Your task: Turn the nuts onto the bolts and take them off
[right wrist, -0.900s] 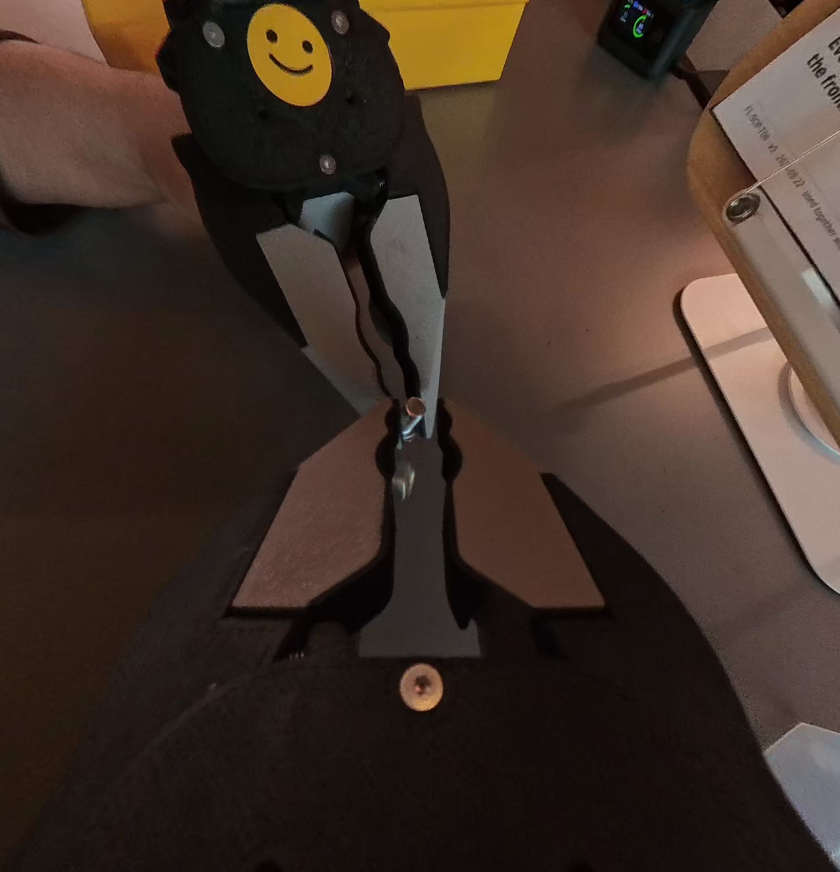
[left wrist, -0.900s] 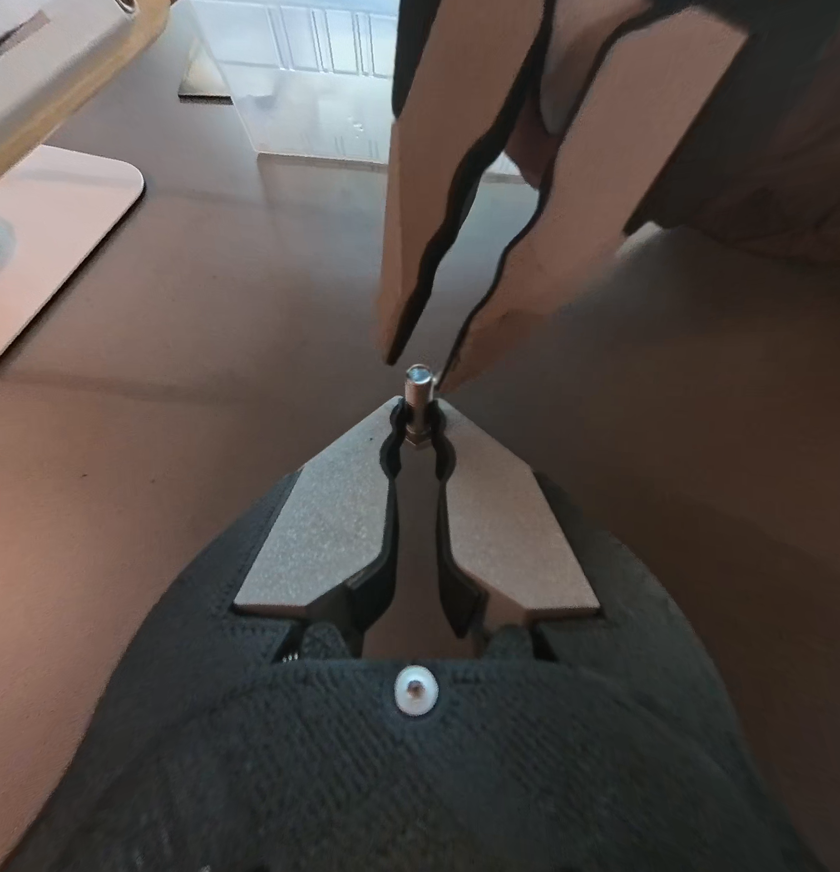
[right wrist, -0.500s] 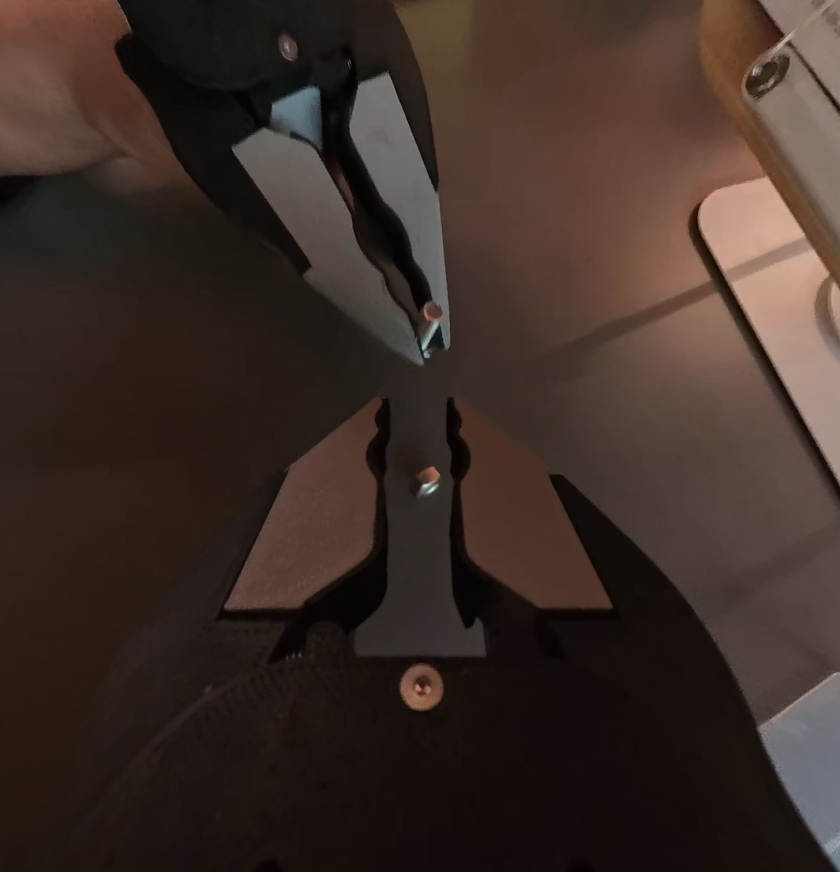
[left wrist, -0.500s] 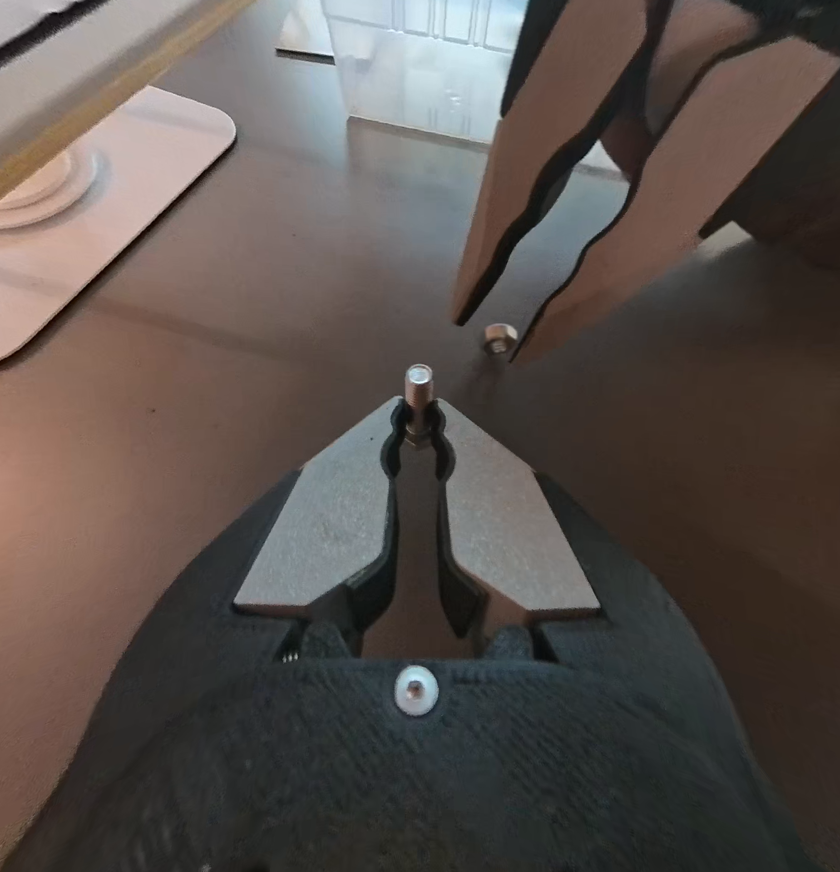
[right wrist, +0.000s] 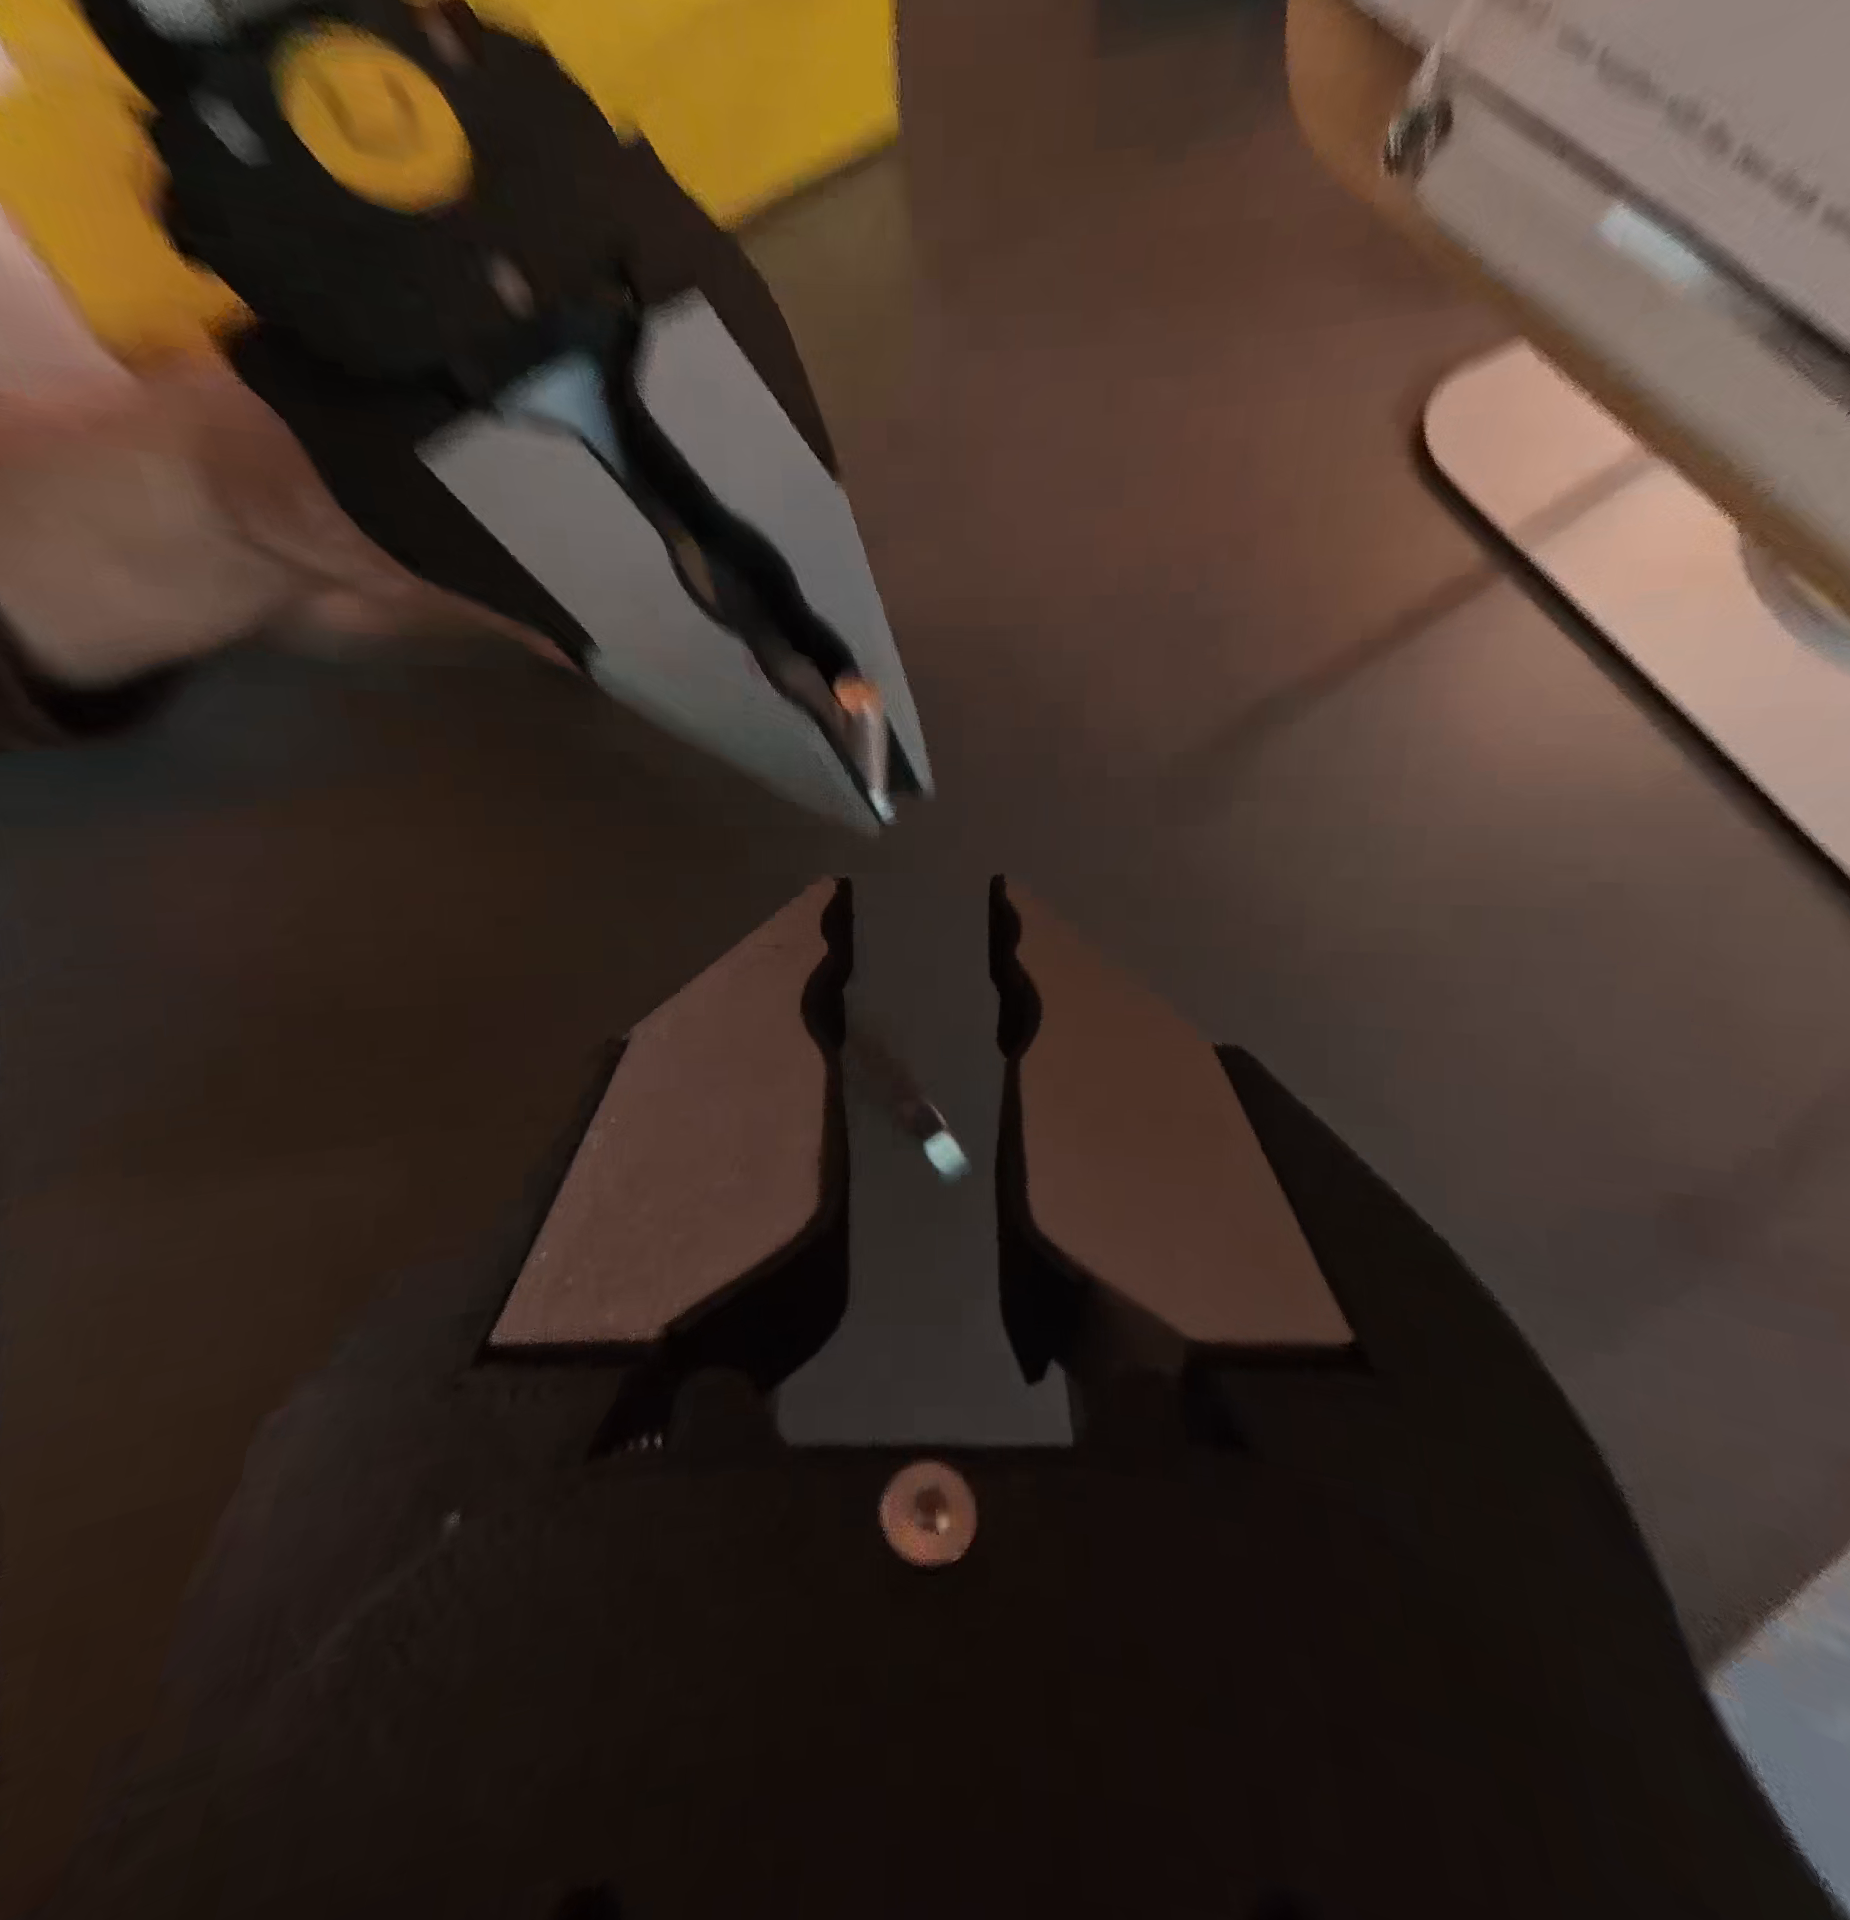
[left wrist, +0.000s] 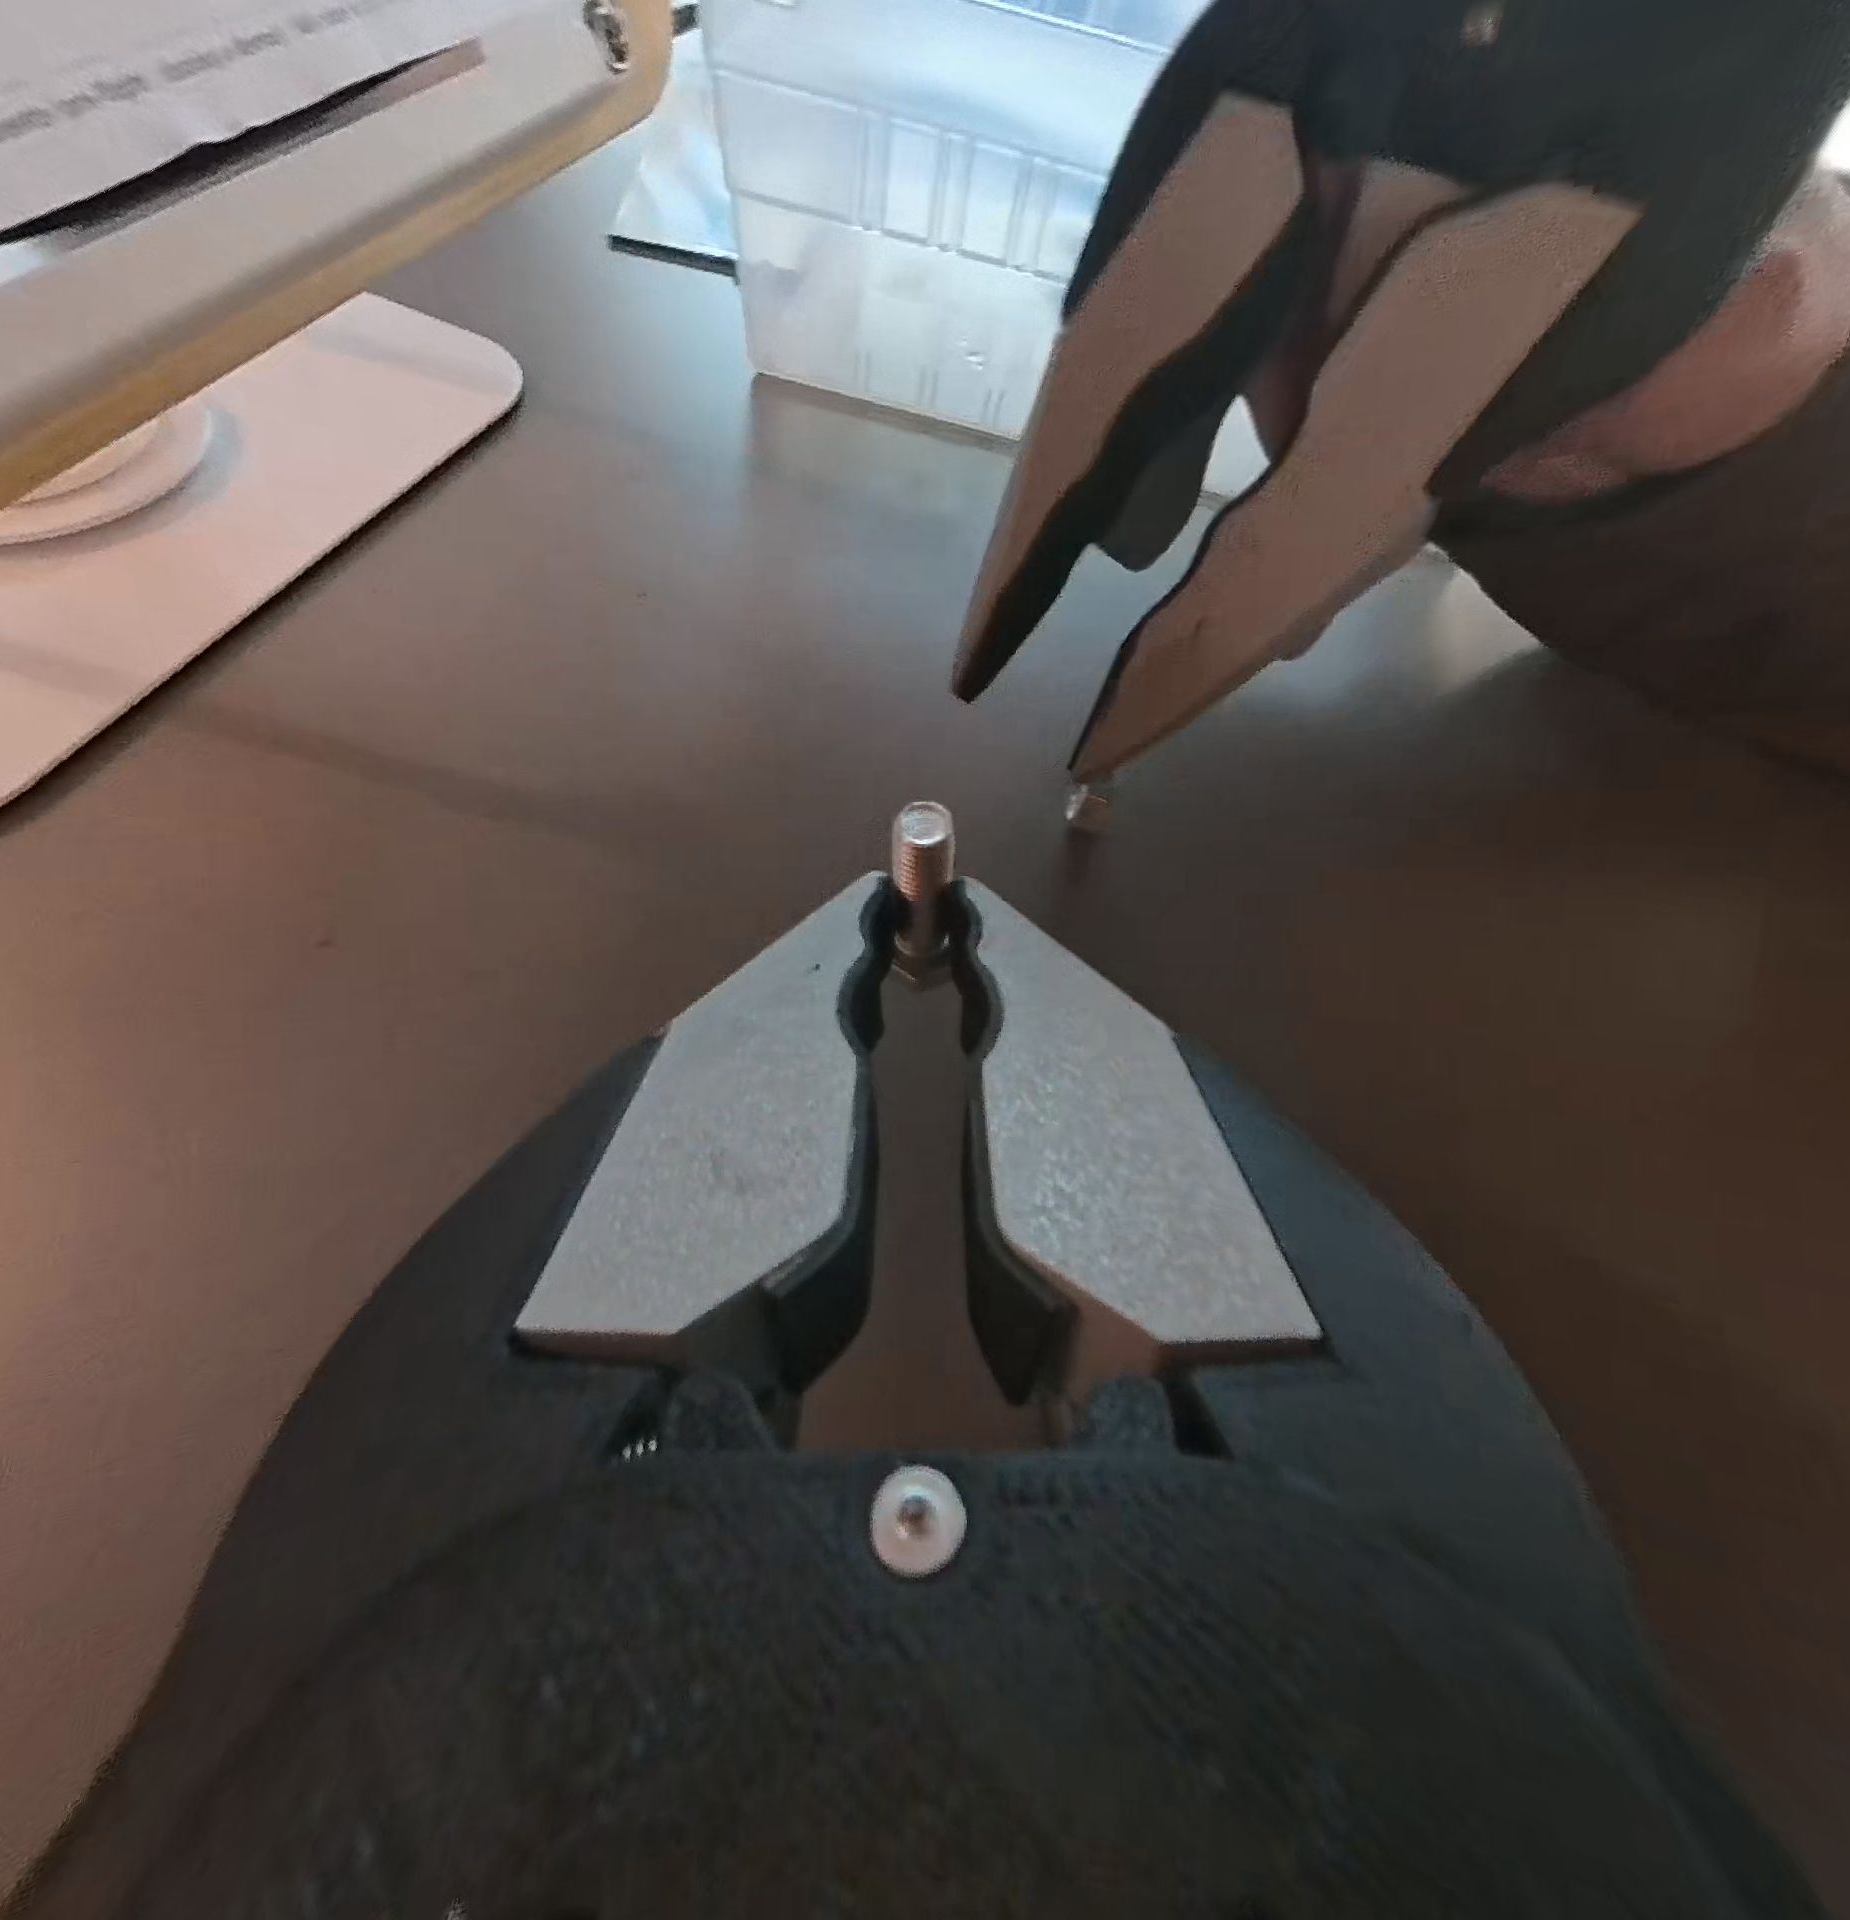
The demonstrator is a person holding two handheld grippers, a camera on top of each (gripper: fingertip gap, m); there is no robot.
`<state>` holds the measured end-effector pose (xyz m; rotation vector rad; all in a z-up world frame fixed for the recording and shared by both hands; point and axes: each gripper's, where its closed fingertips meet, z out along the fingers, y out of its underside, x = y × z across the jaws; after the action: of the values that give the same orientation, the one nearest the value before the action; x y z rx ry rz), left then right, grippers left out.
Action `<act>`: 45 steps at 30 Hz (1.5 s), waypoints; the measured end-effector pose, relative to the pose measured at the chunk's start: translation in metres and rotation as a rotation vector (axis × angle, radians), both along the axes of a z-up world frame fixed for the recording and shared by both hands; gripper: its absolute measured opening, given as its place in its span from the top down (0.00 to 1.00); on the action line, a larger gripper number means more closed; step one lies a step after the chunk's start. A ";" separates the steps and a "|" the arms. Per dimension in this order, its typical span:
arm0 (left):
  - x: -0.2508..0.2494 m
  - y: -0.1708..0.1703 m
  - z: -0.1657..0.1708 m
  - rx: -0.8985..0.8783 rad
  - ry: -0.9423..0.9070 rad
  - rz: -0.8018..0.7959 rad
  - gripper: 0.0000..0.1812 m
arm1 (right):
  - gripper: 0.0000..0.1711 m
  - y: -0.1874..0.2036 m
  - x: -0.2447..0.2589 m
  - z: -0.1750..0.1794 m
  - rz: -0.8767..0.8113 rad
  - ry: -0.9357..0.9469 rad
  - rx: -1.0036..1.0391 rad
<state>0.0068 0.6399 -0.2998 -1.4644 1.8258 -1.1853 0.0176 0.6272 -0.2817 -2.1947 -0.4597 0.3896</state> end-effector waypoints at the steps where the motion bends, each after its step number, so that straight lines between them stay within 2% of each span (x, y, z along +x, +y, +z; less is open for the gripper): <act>1: 0.000 -0.004 0.000 0.012 -0.001 -0.018 0.95 | 0.86 0.001 -0.008 0.010 0.020 0.054 0.039; 4: -0.001 -0.018 0.001 0.051 -0.019 -0.084 0.96 | 0.87 0.003 -0.020 0.024 0.050 0.108 0.100; 6: -0.001 -0.025 0.001 0.068 -0.032 -0.114 0.95 | 0.90 0.004 -0.021 0.020 0.049 0.060 0.106; 13: 0.001 -0.026 0.004 0.047 -0.042 -0.101 0.95 | 0.89 0.003 -0.027 0.011 0.073 0.025 0.072; 16: 0.001 -0.025 0.006 0.026 -0.050 -0.095 0.95 | 0.96 0.003 -0.027 0.011 0.068 0.040 0.069; 27: 0.001 -0.020 0.012 -0.067 -0.064 -0.073 0.95 | 0.97 0.005 -0.018 0.017 0.020 0.021 0.088; 34: 0.001 -0.021 0.012 -0.064 -0.067 -0.082 0.95 | 0.97 0.007 -0.022 0.018 0.025 -0.065 0.120; 45: 0.002 -0.022 0.012 -0.035 -0.075 -0.075 0.95 | 0.97 0.009 -0.027 0.018 0.026 -0.079 0.134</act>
<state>0.0087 0.6184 -0.2874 -1.3625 1.8316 -1.2971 -0.0089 0.6363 -0.2637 -2.0807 -0.5423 0.2789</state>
